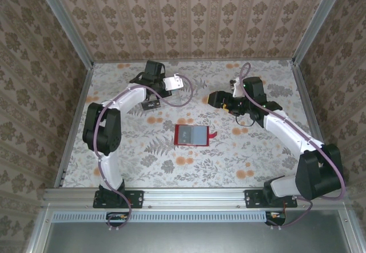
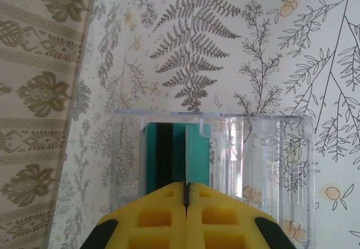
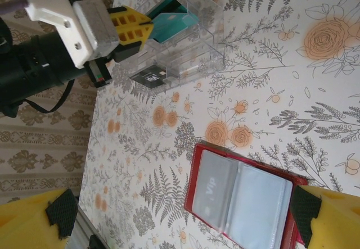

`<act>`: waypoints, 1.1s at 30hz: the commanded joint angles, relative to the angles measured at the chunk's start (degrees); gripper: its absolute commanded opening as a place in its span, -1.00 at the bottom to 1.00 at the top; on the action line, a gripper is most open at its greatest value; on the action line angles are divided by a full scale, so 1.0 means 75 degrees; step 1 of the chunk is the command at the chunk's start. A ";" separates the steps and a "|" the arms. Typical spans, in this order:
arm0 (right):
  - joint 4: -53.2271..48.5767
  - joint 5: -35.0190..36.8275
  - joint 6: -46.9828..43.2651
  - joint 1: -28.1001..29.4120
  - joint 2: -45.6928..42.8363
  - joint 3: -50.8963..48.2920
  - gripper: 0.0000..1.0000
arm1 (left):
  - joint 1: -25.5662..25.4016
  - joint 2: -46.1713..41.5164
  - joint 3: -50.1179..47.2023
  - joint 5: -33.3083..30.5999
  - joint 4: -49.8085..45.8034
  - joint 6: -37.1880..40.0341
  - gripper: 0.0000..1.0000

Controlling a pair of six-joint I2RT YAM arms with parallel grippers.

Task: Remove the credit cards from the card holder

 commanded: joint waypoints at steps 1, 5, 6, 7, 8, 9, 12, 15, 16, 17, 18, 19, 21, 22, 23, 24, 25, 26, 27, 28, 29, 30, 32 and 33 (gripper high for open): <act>-0.0026 -0.0188 -0.0063 -0.0050 0.0078 0.0288 1.00 | 0.0020 0.0144 0.0203 0.0069 0.0023 0.0170 -1.00; 0.0017 -0.0214 -0.0018 -0.0048 0.0291 0.0301 1.00 | 0.0020 0.0178 0.0178 0.0029 0.0052 0.0147 -1.00; 0.0036 -0.0226 -0.0008 -0.0055 0.0302 0.0291 1.00 | 0.0020 0.0179 0.0160 -0.0028 0.0098 0.0145 -0.93; 0.0053 -0.0232 0.0006 -0.0057 0.0303 0.0290 1.00 | 0.0020 0.0190 0.0156 -0.0097 0.0147 0.0147 -0.83; 0.0073 -0.0242 0.0019 -0.0056 0.0309 0.0290 1.00 | 0.0020 0.0191 0.0153 -0.0131 0.0166 0.0153 -0.76; 0.0084 -0.0255 0.0044 -0.0051 0.0326 0.0278 1.00 | 0.0026 0.0200 0.0150 -0.0157 0.0187 0.0141 -0.71; 0.0137 -0.0298 0.0076 -0.0058 0.0361 0.0284 1.00 | 0.0020 0.0225 0.0178 -0.0257 0.0220 0.0138 -0.70; 0.0162 -0.0317 0.0112 -0.0053 0.0373 0.0271 1.00 | 0.0020 0.0192 0.0169 -0.0383 0.0294 0.0129 -0.63; 0.0181 -0.0329 0.0119 -0.0055 0.0368 0.0264 1.00 | 0.0020 0.0192 0.0155 -0.0432 0.0333 0.0141 -0.63; 0.0192 -0.0338 0.0126 -0.0055 0.0362 0.0250 1.00 | 0.0020 0.0174 0.0140 -0.0480 0.0398 0.0141 -0.61; 0.0205 -0.0337 0.0134 -0.0051 0.0356 0.0243 1.00 | 0.0020 0.0168 0.0128 -0.0572 0.0478 0.0141 -0.61; 0.0212 -0.0331 0.0146 -0.0049 0.0364 0.0233 1.00 | 0.0020 0.0167 0.0106 -0.0684 0.0579 0.0131 -0.59; 0.0274 -0.0361 0.0192 -0.0055 0.0373 0.0208 1.00 | 0.0031 0.0170 0.0074 -0.0815 0.0731 0.0140 -0.58; 0.0296 -0.0386 0.0221 -0.0058 0.0384 0.0199 1.00 | 0.0036 0.0185 0.0043 -0.0939 0.0879 0.0135 -0.57; 0.0310 -0.0398 0.0238 -0.0047 0.0385 0.0188 1.00 | 0.0031 0.0191 -0.0002 -0.1053 0.1017 0.0123 -0.55; 0.0330 -0.0401 0.0246 -0.0056 0.0385 0.0191 1.00 | 0.0030 0.0202 -0.0028 -0.1143 0.1114 0.0127 -0.54; 0.0352 -0.0405 0.0267 -0.0047 0.0385 0.0179 1.00 | 0.0038 0.0202 -0.0036 -0.1168 0.1134 0.0129 -0.54; 0.0352 -0.0410 0.0273 -0.0055 0.0385 0.0170 1.00 | 0.0043 0.0191 -0.0042 -0.1159 0.1134 0.0129 -0.55; 0.0360 -0.0417 0.0282 -0.0051 0.0375 0.0150 1.00 | 0.0043 0.0199 -0.0053 -0.1170 0.1181 0.0109 -0.53; 0.0358 -0.0426 0.0287 -0.0049 0.0368 0.0137 1.00 | 0.0043 0.0222 -0.0059 -0.1231 0.1219 0.0088 -0.52; 0.0375 -0.0430 0.0298 -0.0058 0.0362 0.0127 1.00 | 0.0043 0.0248 -0.0061 -0.1309 0.1258 0.0078 -0.52; 0.0367 -0.0426 0.0299 -0.0051 0.0350 0.0115 1.00 | 0.0056 0.0282 -0.0049 -0.1416 0.1322 0.0066 -0.52; 0.0359 -0.0432 0.0311 -0.0050 0.0321 0.0112 1.00 | 0.0066 0.0274 -0.0042 -0.1424 0.1328 0.0004 -0.52; 0.0359 -0.0431 0.0311 -0.0057 0.0297 0.0094 1.00 | 0.0072 0.0240 -0.0031 -0.1348 0.1277 -0.0005 -0.52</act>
